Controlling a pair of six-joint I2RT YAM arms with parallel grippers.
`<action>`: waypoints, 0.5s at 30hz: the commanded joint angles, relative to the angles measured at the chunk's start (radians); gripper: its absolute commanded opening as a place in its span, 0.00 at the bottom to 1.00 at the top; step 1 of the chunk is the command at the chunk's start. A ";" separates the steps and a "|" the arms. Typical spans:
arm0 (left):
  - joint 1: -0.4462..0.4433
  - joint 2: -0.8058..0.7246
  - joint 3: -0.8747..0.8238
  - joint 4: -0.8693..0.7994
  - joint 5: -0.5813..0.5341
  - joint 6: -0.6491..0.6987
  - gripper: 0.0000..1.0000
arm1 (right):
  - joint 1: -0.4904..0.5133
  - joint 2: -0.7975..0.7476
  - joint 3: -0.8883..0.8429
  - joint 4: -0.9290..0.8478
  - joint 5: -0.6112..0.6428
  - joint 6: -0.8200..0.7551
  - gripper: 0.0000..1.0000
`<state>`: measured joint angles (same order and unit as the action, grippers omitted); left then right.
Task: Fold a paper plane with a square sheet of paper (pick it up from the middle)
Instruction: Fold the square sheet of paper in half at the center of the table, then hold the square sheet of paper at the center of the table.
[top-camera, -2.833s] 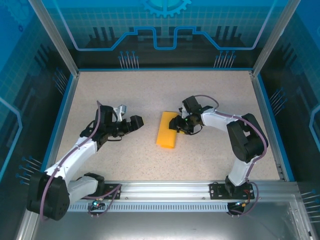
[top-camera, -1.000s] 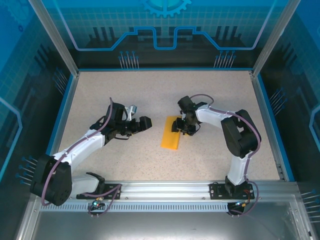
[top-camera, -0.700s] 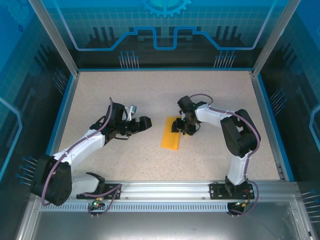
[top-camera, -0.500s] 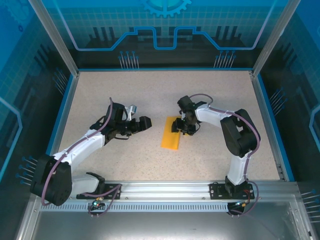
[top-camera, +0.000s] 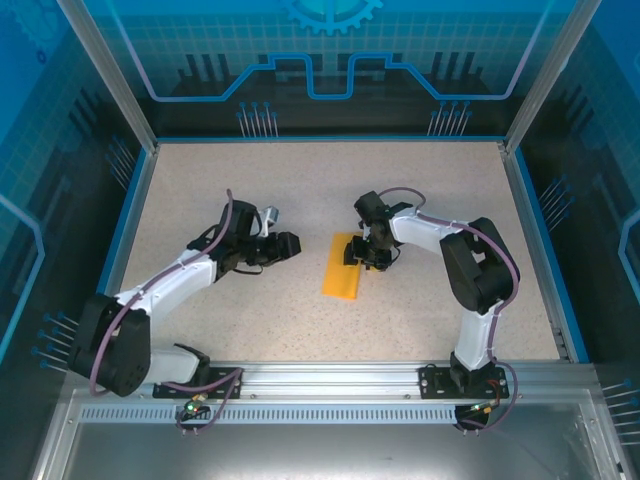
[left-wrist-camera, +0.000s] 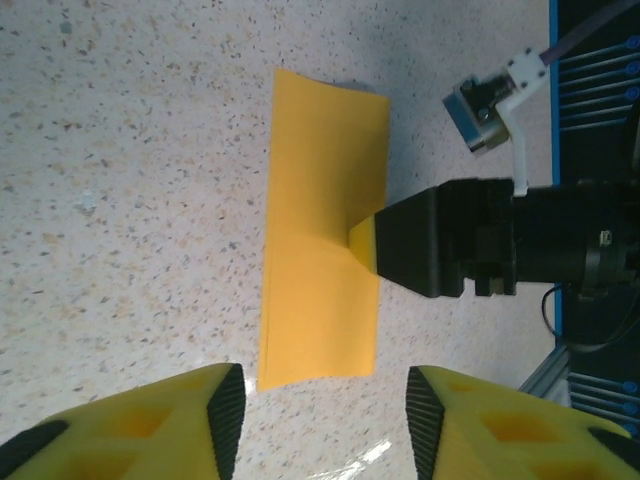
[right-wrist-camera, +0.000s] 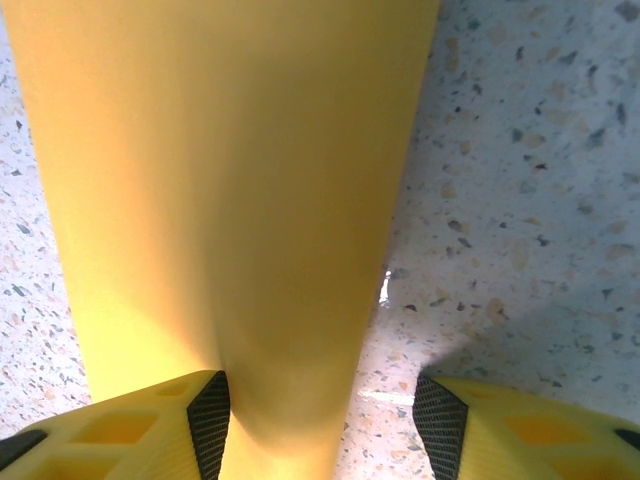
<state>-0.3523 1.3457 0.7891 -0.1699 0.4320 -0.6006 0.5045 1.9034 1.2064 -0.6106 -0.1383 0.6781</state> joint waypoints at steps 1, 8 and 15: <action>-0.028 0.057 0.067 -0.037 0.001 0.005 0.26 | 0.019 0.081 -0.024 -0.012 0.042 0.006 0.57; -0.104 0.190 0.160 -0.024 -0.024 -0.032 0.00 | 0.021 0.093 -0.030 -0.010 0.048 0.009 0.57; -0.165 0.317 0.242 0.005 -0.042 -0.067 0.00 | 0.022 0.106 -0.030 -0.013 0.052 0.009 0.57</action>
<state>-0.5022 1.6314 0.9859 -0.1741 0.4091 -0.6395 0.5060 1.9125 1.2160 -0.6209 -0.1314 0.6804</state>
